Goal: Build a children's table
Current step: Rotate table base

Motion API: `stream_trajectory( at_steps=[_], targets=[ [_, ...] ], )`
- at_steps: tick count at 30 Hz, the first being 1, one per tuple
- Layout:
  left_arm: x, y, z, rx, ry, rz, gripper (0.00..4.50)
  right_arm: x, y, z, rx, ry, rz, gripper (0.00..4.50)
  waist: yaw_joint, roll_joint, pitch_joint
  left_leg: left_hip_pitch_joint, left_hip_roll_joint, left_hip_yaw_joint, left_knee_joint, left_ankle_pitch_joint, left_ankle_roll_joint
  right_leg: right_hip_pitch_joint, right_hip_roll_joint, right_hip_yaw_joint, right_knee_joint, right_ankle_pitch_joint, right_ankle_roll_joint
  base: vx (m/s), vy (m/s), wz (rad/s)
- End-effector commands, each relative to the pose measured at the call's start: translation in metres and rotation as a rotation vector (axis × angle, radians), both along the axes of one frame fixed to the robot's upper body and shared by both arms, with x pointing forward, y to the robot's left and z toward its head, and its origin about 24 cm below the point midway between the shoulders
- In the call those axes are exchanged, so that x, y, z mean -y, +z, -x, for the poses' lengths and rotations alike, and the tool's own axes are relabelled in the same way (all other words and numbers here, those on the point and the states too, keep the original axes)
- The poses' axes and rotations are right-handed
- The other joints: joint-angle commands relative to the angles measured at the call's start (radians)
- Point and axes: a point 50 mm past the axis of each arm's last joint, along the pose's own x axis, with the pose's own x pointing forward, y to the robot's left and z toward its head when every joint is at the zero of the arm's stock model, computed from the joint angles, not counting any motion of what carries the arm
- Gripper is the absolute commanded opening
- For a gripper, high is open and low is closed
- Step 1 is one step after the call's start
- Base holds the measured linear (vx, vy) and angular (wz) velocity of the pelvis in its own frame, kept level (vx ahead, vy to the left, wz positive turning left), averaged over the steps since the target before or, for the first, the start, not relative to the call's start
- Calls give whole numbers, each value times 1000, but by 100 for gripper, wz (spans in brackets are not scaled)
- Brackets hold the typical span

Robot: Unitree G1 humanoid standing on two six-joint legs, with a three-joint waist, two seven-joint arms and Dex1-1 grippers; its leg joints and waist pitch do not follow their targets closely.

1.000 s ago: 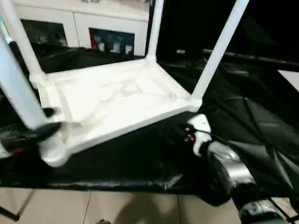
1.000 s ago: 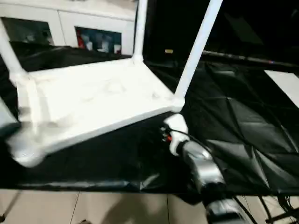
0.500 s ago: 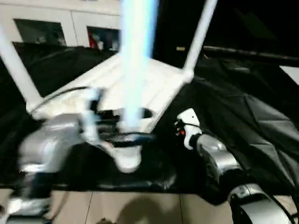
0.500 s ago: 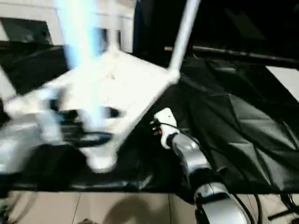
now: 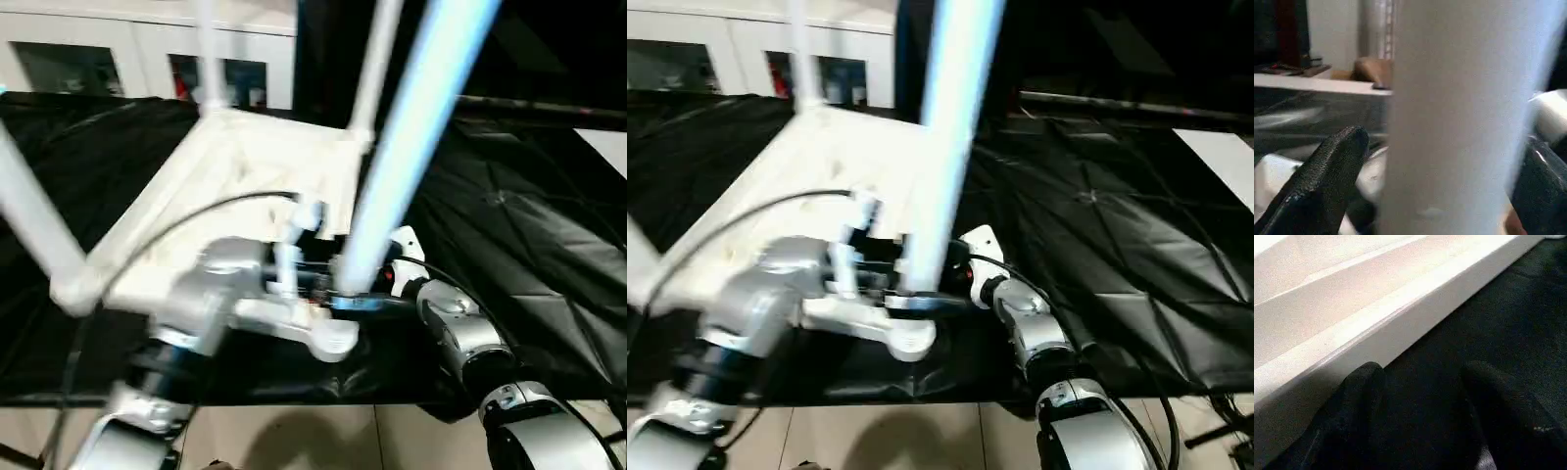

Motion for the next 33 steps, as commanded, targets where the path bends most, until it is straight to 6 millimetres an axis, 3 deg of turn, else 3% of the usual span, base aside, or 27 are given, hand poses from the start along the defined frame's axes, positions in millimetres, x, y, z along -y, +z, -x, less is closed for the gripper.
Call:
stream_trajectory(
  at_steps=[1, 5, 11, 17, 18, 20, 21, 22, 26, 33],
  targets=[
    [11, -1, -3, 49, 9, -41, 449, -16, 4, -1, 19, 74, -5, 305, 7, 16, -67, 20, 19, -12, -65, -260, -8, 48, -48, 33, -75, -75, -237, 0, 0, 0],
    [0, -9, -18, 95, 133, -140, 449, -10, 6, -4, 38, 32, 0, 305, 5, 16, -66, 21, 22, -15, -66, -273, -7, 48, -52, 33, -76, -117, -237, 0, 0, 0],
    [-29, -20, -12, 103, 137, -217, 449, 12, 16, -3, 71, 57, -13, 305, 3, 15, -63, 21, 23, -15, -68, -291, -1, 45, -52, 33, -77, -154, -234, 0, 0, 0],
    [-47, -28, -5, 82, 92, -236, 449, 32, 25, 8, 90, 158, -19, 305, 19, 21, -64, 27, 26, -12, -68, -281, 2, 40, -48, 35, -76, -124, -231, 0, 0, 0],
    [-49, -28, -4, 81, 87, -241, 449, 37, 27, 12, 93, 190, -11, 305, 23, 31, -62, 28, 24, -12, -68, -285, 1, 39, -46, 35, -75, -117, -232, 0, 0, 0],
    [-57, -30, -3, 67, 72, -270, 449, 43, 29, 17, 97, 233, 5, 305, 27, 25, -62, 28, 24, -12, -69, -289, 4, 42, -45, 34, -75, -106, -233, 0, 0, 0],
    [-61, -31, -4, 74, 69, -293, 449, 46, 30, 19, 94, 247, 10, 305, 30, 31, -62, 26, 23, -12, -69, -284, 4, 42, -48, 34, -75, -111, -234, 0, 0, 0],
    [-66, -33, -4, 82, 65, -323, 449, 49, 32, 22, 90, 269, 16, 305, 30, 29, -61, 26, 23, -11, -69, -290, 4, 42, -48, 34, -78, -121, -232, 0, 0, 0],
    [-83, -41, -4, 82, 12, -464, 421, 60, 38, 40, 66, 395, 105, 305, 39, 34, -60, 27, 24, -13, -70, -293, 4, 43, -45, 34, -80, -149, -203, 0, 0, 0],
    [-90, -46, -7, 148, -17, -582, 355, 70, 56, 57, 36, 526, 164, 305, 49, 42, -57, 28, 27, -16, -71, -320, -1, 40, -52, 36, -85, -198, -206, 0, 0, 0]
  ],
)
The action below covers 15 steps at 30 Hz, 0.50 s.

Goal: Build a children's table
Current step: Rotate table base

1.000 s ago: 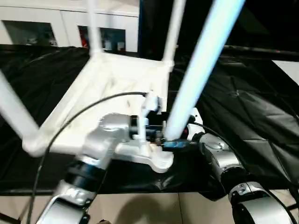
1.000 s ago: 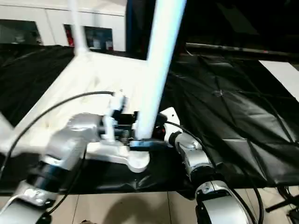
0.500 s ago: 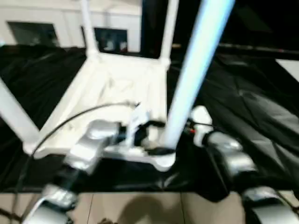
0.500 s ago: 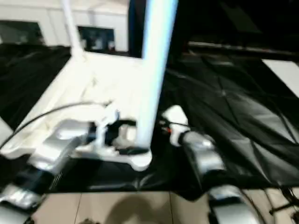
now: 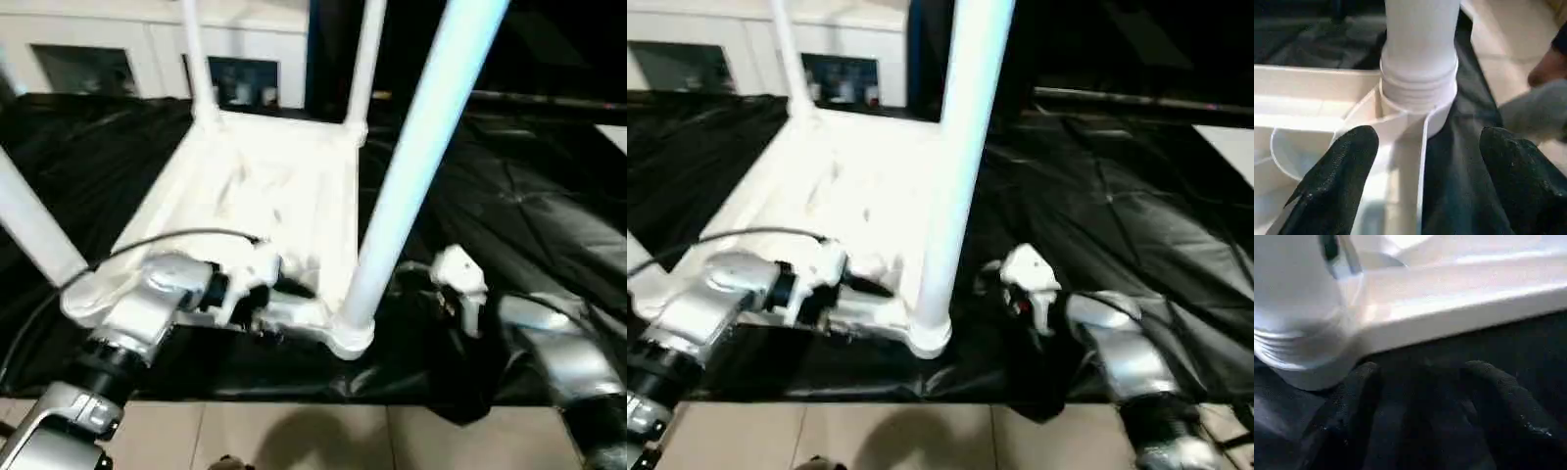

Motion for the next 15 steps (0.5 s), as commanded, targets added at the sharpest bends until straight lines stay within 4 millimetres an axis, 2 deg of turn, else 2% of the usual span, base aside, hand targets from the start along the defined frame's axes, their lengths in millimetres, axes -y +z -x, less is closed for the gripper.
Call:
stream_trajectory(
  at_steps=[1, 6, 8, 9, 12, 14, 15],
  targets=[
    [0, 3, -3, 37, -17, -32, 353, 1, 6, 3, -4, 22, 2, 305, 3, 12, -64, 28, 27, -15, -71, -319, -1, 39, -51, 37, -84, -197, -205, 0, 0, 0],
    [-2, -3, -8, 56, -9, -79, 309, 1, 22, 10, -7, 80, 23, 305, 4, 16, -66, 26, 26, -16, -68, -301, 4, 41, -52, 36, -81, -170, -212, 0, 0, 0],
    [0, -4, -9, 59, -4, -79, 296, -1, 22, 12, -6, 91, 28, 305, 4, 14, -66, 25, 25, -16, -67, -297, 5, 40, -54, 36, -81, -171, -214, 0, 0, 0],
    [0, -4, -9, 51, -4, -78, 269, -1, 21, 13, -9, 95, 29, 305, 5, 17, -67, 26, 26, -16, -67, -298, 4, 40, -56, 36, -82, -182, -214, 0, 0, 0],
    [-1, -5, -9, 48, -14, -88, 257, -3, 20, 15, -19, 104, 37, 305, 4, 19, -67, 25, 25, -16, -67, -299, 2, 40, -55, 35, -82, -186, -217, 0, 0, 0],
    [-2, -6, -10, 43, -12, -95, 227, -5, 20, 17, -24, 104, 36, 305, 4, 19, -67, 26, 25, -16, -67, -305, 1, 39, -54, 35, -83, -187, -216, 0, 0, 0],
    [-3, -7, -10, 39, -12, -98, 227, -5, 21, 17, -27, 105, 37, 305, 5, 19, -67, 25, 26, -17, -68, -306, 0, 40, -55, 36, -82, -185, -215, 0, 0, 0]
  ],
)
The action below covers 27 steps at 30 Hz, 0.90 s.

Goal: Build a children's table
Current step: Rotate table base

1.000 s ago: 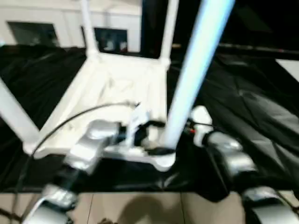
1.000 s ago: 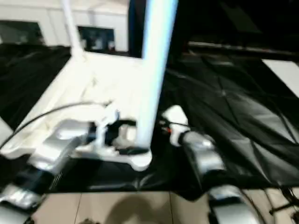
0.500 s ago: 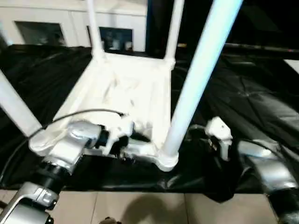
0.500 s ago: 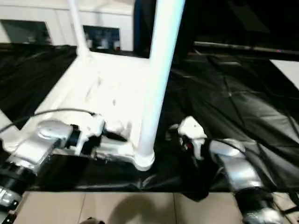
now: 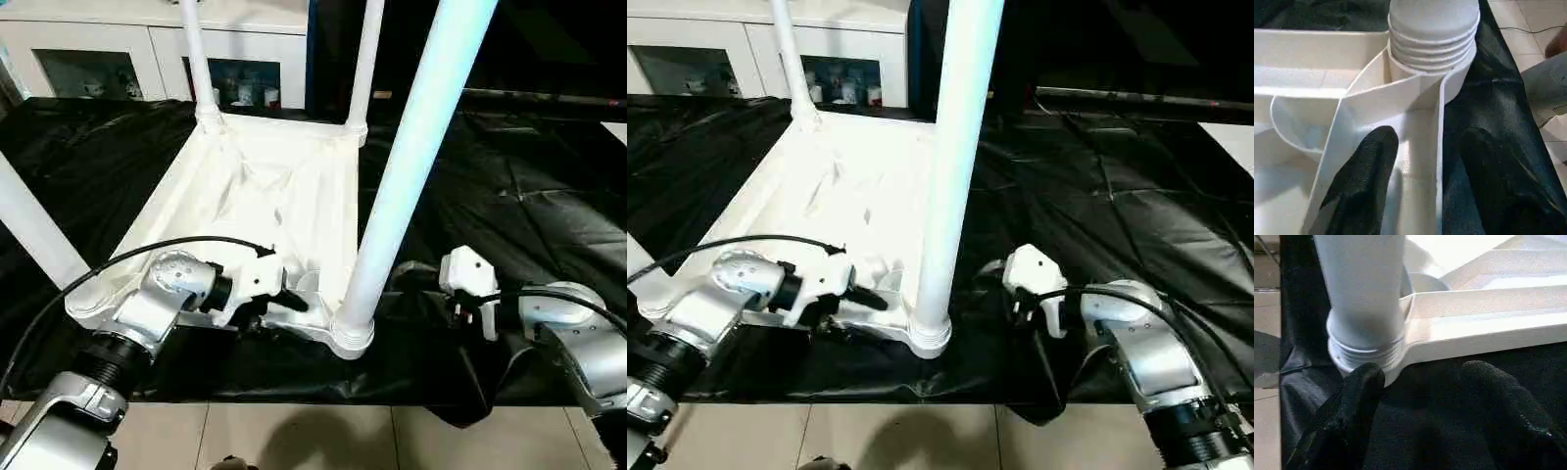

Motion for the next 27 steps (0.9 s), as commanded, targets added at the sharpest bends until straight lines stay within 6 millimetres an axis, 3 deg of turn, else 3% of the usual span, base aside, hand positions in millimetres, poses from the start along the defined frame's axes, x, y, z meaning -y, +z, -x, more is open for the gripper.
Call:
stream_trajectory(
  at_steps=[1, 27],
  targets=[
    [1, 3, -4, 14, -19, -26, 215, -1, 4, 1, 0, 9, 11, 305, 3, 7, -65, 25, 24, -17, -68, -306, 1, 40, -53, 35, -83, -187, -214, 0, 0, 0],
    [-3, -5, -2, -35, -27, -49, 3, -2, 3, -3, 3, -17, 14, 305, 5, 8, -67, 26, 26, -16, -65, -292, 4, 41, -57, 35, -80, -174, -226, 0, 0, 0]
  ],
)
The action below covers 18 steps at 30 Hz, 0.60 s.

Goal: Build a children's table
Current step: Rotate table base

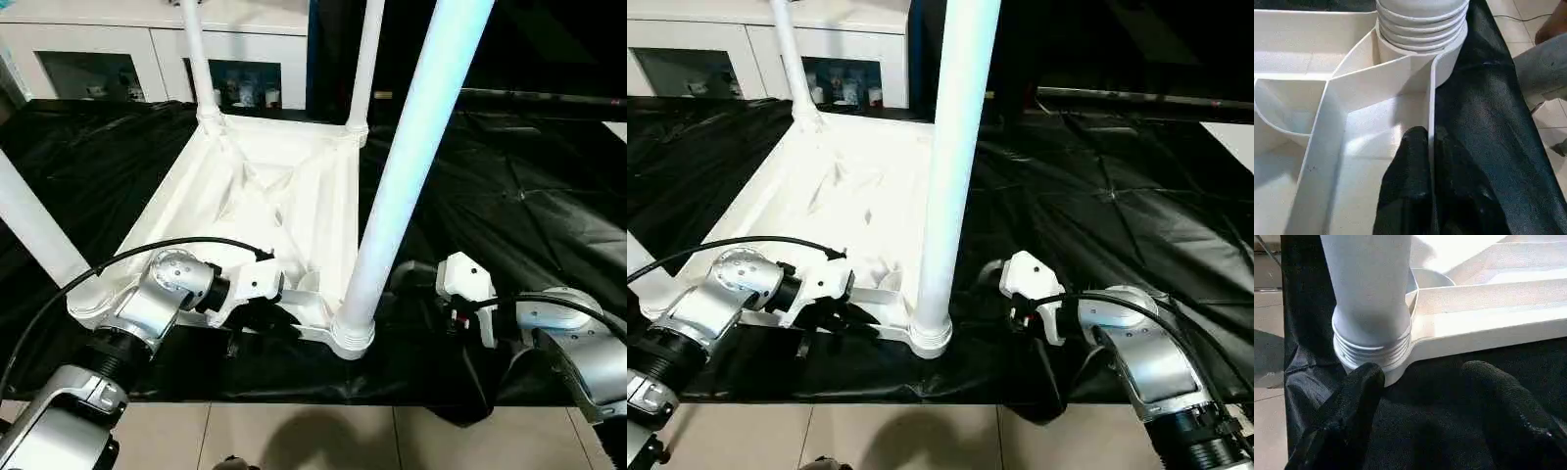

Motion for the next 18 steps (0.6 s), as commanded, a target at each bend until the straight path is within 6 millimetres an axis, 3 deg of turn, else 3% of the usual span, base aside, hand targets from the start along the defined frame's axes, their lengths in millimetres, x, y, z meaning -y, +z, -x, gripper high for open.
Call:
stream_trajectory(
  at_steps=[1, 5, 8, 12, 16, 18],
  targets=[
    [2, -2, -1, -18, 26, 21, 3, -3, 2, -3, 12, -6, 0, 305, 4, 5, -65, 26, 26, -16, -65, -293, 3, 40, -57, 35, -81, -177, -226, 0, 0, 0],
    [8, -3, -9, -15, 167, 70, 3, 0, -7, -13, 45, -157, -35, 305, 1, 0, -65, 23, 21, -16, -64, -283, 4, 42, -57, 34, -83, -198, -220, 0, 0, 0],
    [14, -6, -13, -5, 271, 100, 3, 0, -14, -23, 77, -284, -58, 305, -6, 5, -64, 21, 18, -16, -63, -296, -10, 40, -58, 33, -89, -275, -198, 0, 0, 0],
    [21, -11, -7, 0, 268, 89, 3, -10, -22, -22, 69, -294, -76, 305, -17, 4, -64, 17, 13, -20, -65, -294, -3, 43, -55, 31, -97, -322, -157, 0, 0, 0],
    [27, -16, -7, 16, 306, 87, 3, -15, -26, -19, 39, -294, -135, 305, -23, 8, -65, 18, 14, -17, -64, -290, 12, 40, -51, 32, -97, -289, -167, 0, 0, 0],
    [31, -17, -9, 23, 341, 98, 0, -17, -26, -20, 21, -300, -201, 332, -26, 9, -65, 20, 14, -17, -64, -312, 16, 37, -52, 31, -101, -332, -165, 0, 0, 0]
  ],
)
